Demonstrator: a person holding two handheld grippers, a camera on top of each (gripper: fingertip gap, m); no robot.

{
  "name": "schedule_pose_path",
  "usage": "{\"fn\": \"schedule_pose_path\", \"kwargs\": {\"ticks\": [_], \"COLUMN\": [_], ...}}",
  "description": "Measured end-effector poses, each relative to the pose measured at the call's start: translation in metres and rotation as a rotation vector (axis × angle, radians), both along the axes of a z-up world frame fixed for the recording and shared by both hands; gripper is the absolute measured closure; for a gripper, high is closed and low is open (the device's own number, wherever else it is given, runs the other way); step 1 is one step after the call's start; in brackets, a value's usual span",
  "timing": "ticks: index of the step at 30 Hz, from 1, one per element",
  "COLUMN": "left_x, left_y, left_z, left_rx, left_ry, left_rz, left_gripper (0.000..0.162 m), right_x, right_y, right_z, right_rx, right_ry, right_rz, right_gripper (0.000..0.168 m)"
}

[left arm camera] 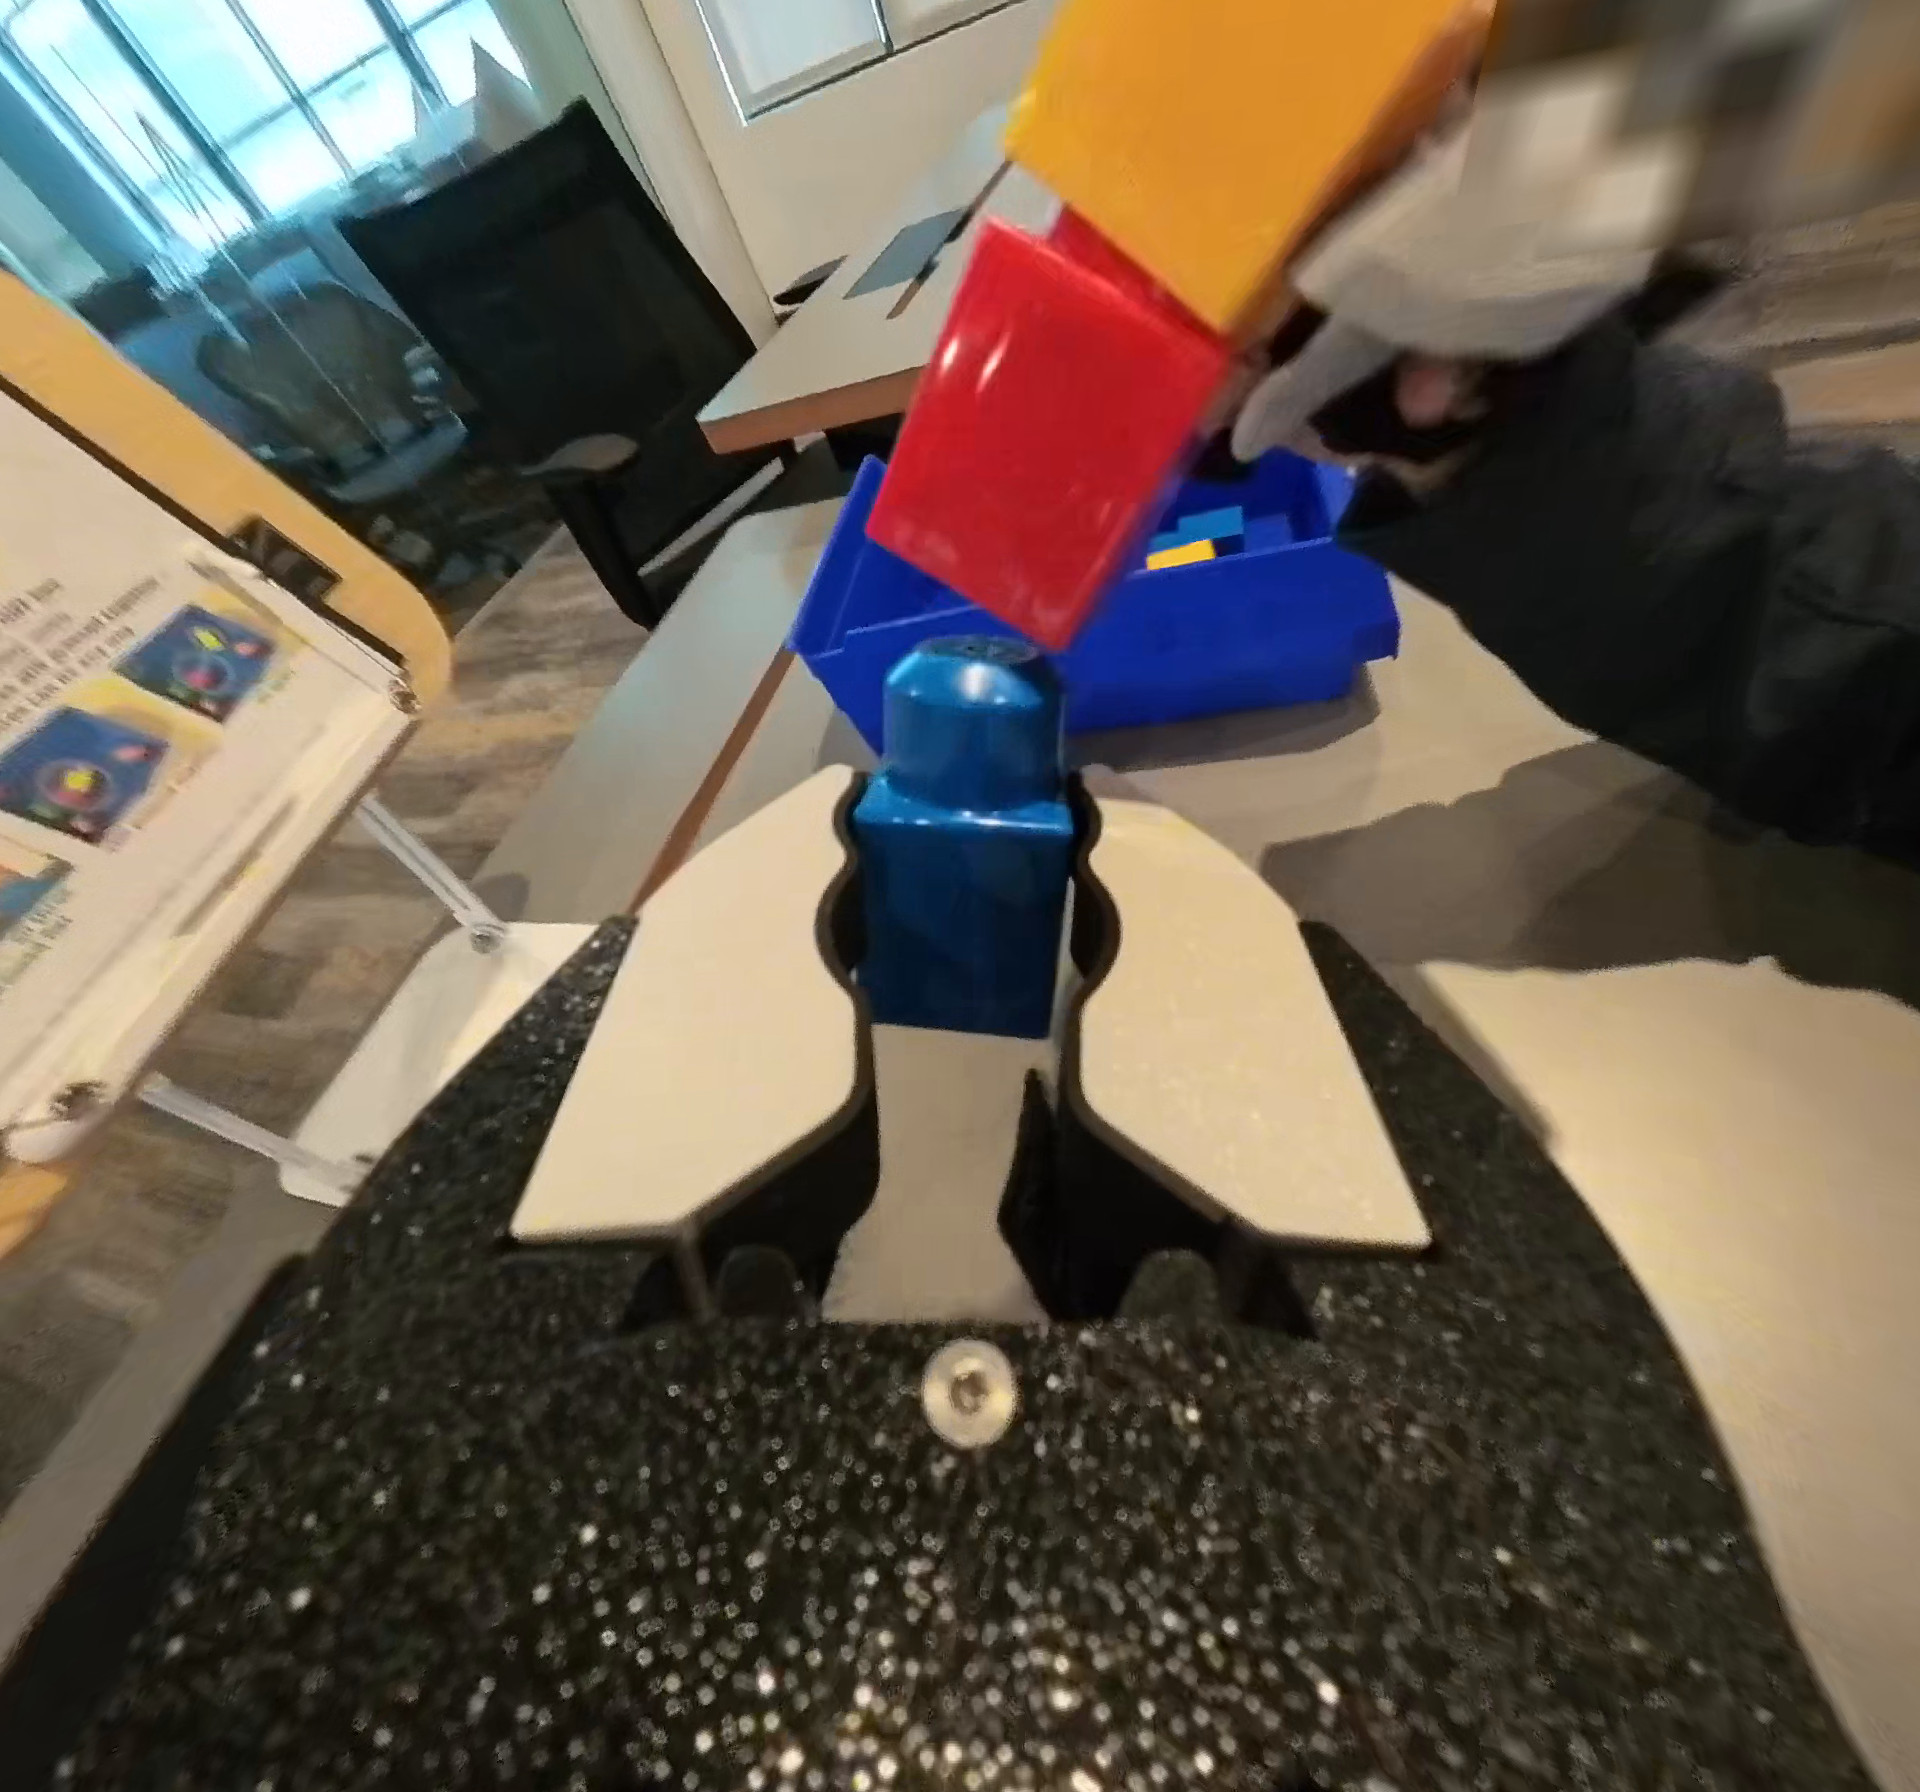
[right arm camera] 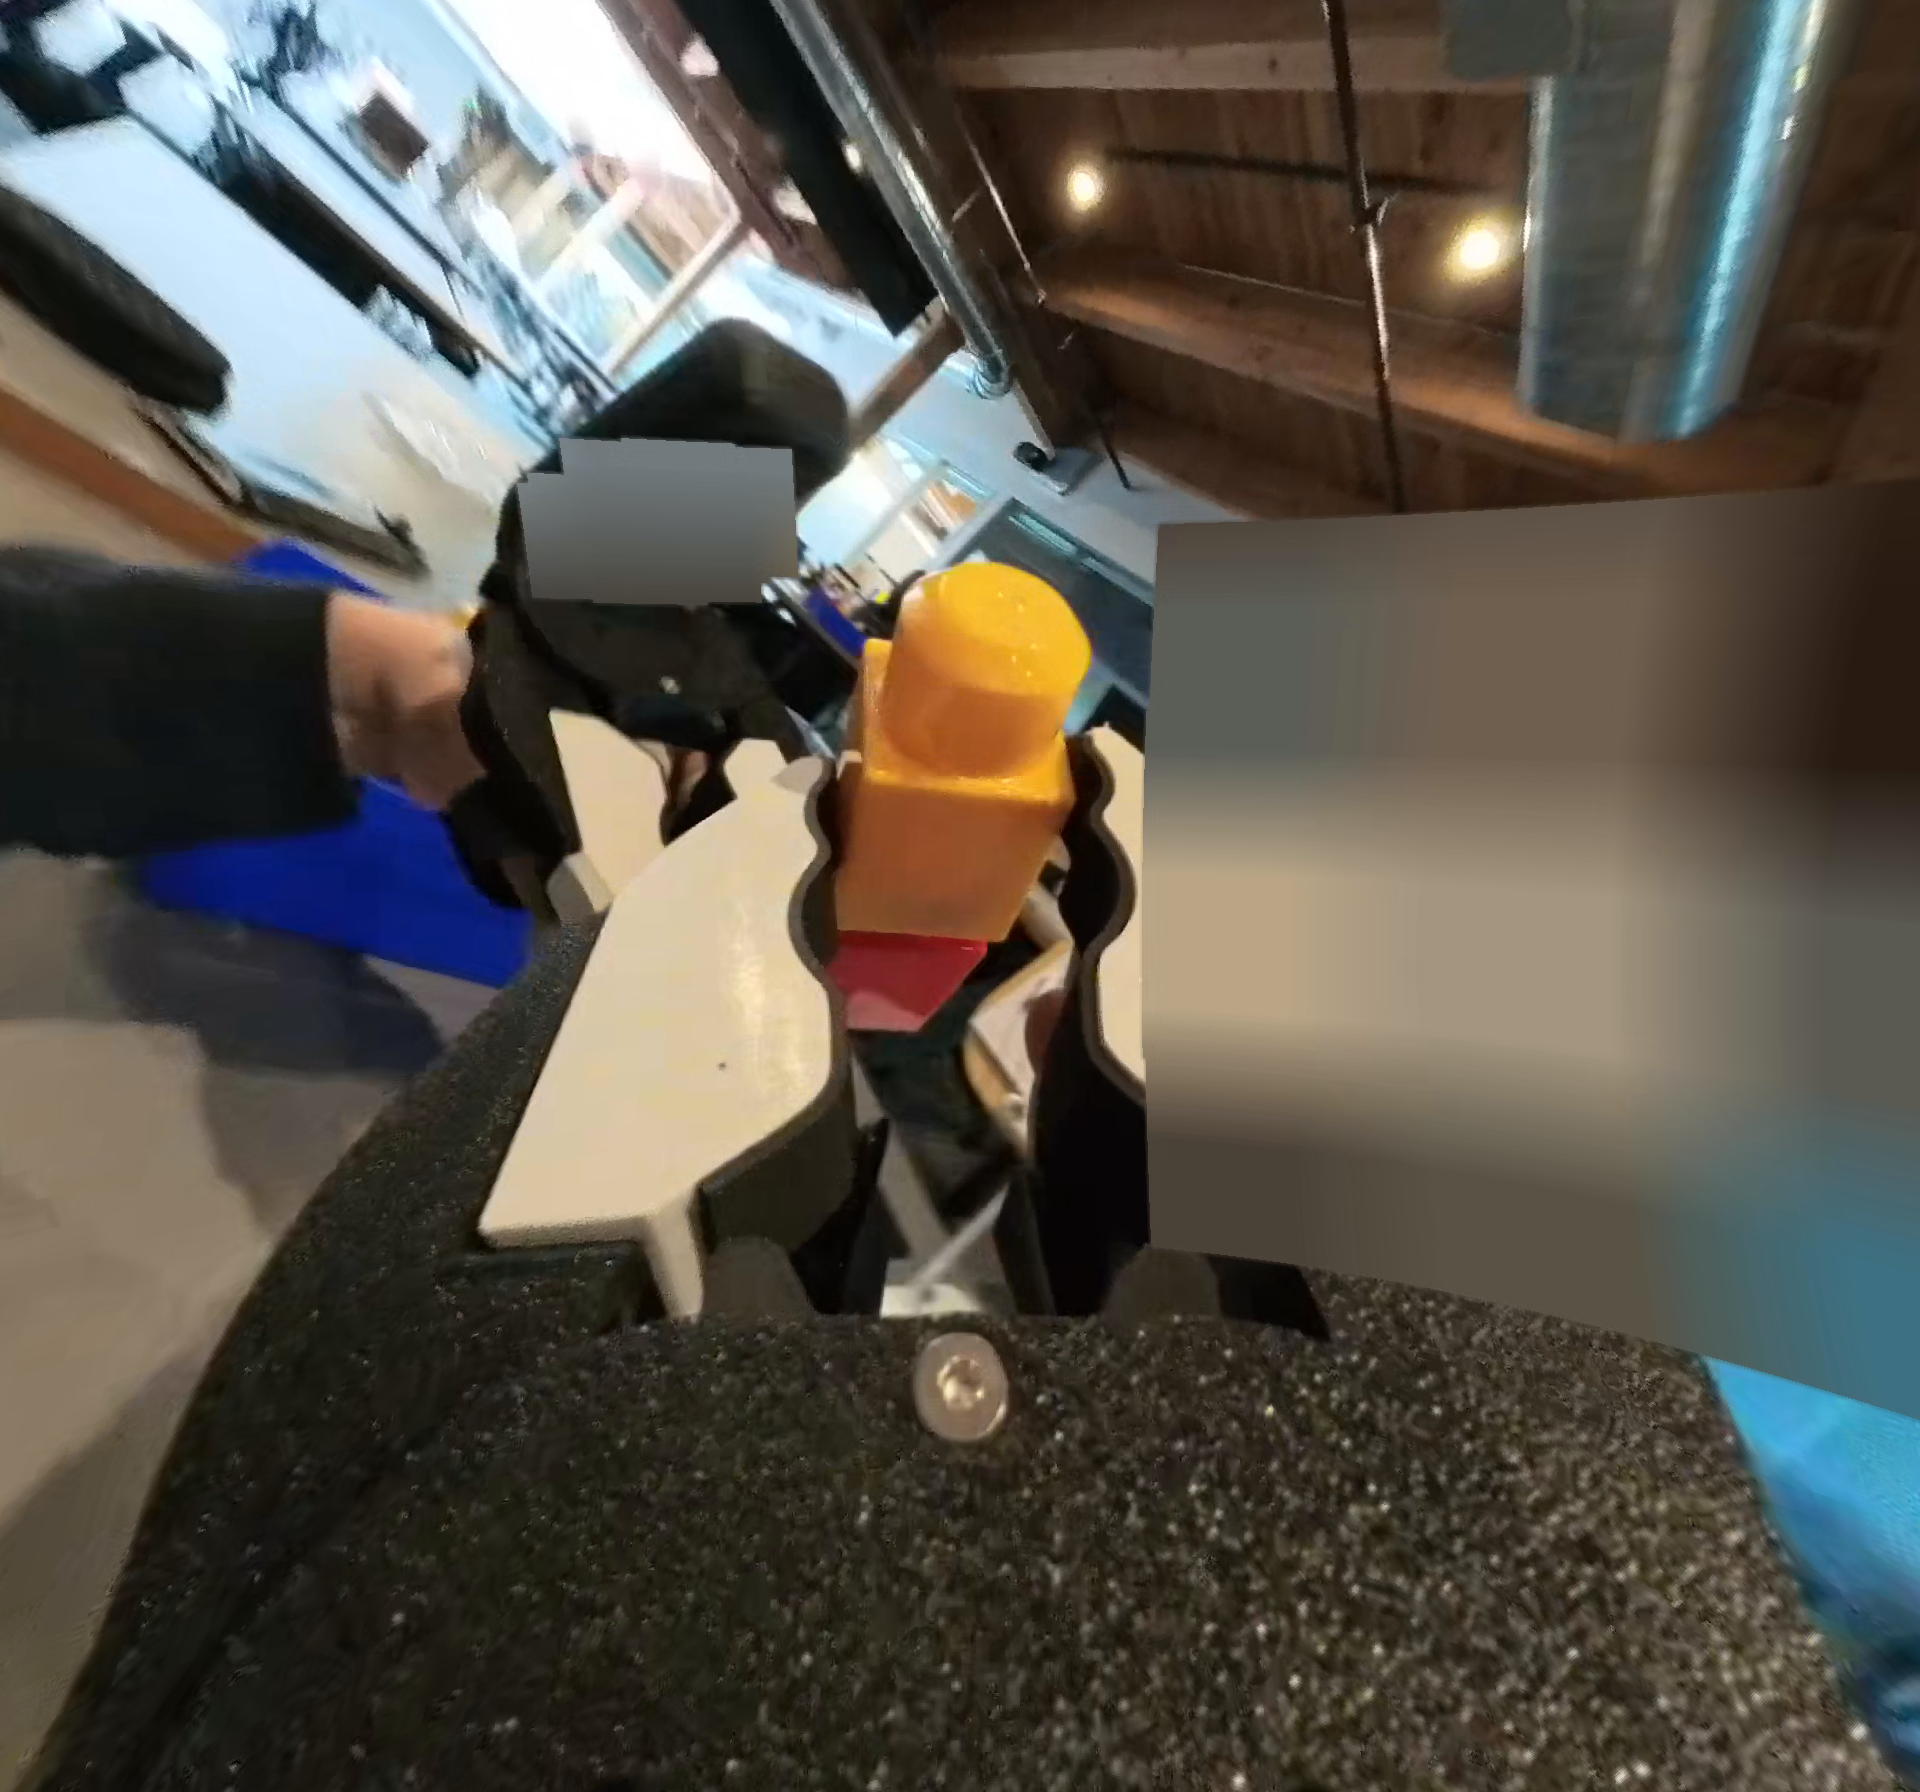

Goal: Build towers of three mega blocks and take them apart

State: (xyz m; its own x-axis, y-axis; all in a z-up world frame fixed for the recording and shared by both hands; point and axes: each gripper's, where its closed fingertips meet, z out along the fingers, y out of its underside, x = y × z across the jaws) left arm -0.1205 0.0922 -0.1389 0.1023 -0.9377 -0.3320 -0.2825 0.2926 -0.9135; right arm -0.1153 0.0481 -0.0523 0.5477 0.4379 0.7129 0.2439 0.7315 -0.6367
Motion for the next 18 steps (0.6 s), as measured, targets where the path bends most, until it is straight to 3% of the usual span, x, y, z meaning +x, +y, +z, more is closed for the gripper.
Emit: {"fn": "schedule_pose_path", "kwargs": {"ticks": [5, 11, 18], "left_x": [-0.003, -0.001, 0.011], "left_y": [-0.013, -0.025, -0.003], "left_z": [-0.006, 0.011, 0.021], "left_rx": [0.109, 0.134, 0.114], "left_ry": [0.063, -0.045, -0.118], "left_rz": [-0.068, -0.137, 0.017], "left_gripper": [0.126, 0.126, 0.126], "right_x": [0.019, 0.028, 0.065], "right_y": [0.011, 0.020, 0.032], "right_z": [0.002, -0.007, 0.002], "right_rx": [-0.196, -0.313, -0.263], "right_ry": [0.115, 0.107, 0.129], "right_rz": [0.050, 0.039, -0.212], "right_gripper": [0.128, 0.128, 0.128]}}
